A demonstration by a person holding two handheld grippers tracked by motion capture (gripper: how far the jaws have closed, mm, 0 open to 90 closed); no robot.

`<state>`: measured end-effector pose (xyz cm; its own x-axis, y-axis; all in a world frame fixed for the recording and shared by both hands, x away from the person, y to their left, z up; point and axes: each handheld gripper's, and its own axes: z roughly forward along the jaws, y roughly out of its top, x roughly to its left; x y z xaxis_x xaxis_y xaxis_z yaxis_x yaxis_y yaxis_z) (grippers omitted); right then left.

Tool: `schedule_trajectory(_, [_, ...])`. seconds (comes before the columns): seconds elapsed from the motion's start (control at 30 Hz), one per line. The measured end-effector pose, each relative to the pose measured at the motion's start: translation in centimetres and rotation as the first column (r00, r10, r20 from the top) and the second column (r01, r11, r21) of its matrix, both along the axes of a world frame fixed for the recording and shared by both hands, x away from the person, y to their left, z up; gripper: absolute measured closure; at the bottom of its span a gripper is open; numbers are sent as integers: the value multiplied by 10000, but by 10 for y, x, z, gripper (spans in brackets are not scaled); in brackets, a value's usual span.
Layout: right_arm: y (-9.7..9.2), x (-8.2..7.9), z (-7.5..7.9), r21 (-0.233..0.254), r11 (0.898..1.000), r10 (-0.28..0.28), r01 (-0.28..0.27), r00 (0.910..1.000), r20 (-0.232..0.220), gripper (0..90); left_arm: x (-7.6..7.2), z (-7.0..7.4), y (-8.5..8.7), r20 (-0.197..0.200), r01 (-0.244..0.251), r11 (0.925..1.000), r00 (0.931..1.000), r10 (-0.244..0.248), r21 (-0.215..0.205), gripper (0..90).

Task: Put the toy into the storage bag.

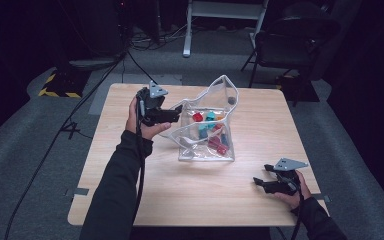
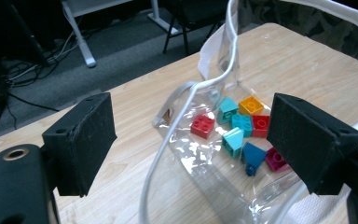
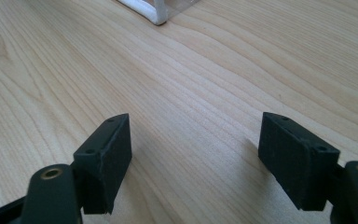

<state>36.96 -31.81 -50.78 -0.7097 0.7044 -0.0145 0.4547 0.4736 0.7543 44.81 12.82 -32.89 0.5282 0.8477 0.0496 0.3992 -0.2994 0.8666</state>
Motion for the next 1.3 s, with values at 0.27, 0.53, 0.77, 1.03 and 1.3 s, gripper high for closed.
schedule_trajectory(0.27, [0,0,0,-2,10000,-1,1,10000,2,261,-14,-4,25,-20,-312,9989,9995,312,348,159])
schedule_trajectory(0.53, [0,0,0,5,10000,-1,1,10000,-6,261,-33,-10,51,98,-571,9977,9983,568,353,159])
schedule_trajectory(0.77, [0,0,0,2,10000,-2,2,10000,-2,261,-44,-30,63,-199,-596,9961,9979,610,652,159])
schedule_trajectory(1.03, [0,-1,0,20,10000,-12,12,10000,-21,261,-59,-58,70,-706,-451,9941,9961,522,991,159])
schedule_trajectory(1.3, [0,-1,0,19,10000,-7,7,10000,-27,261,-75,-94,68,-1395,73,9882,9901,143,1531,159])
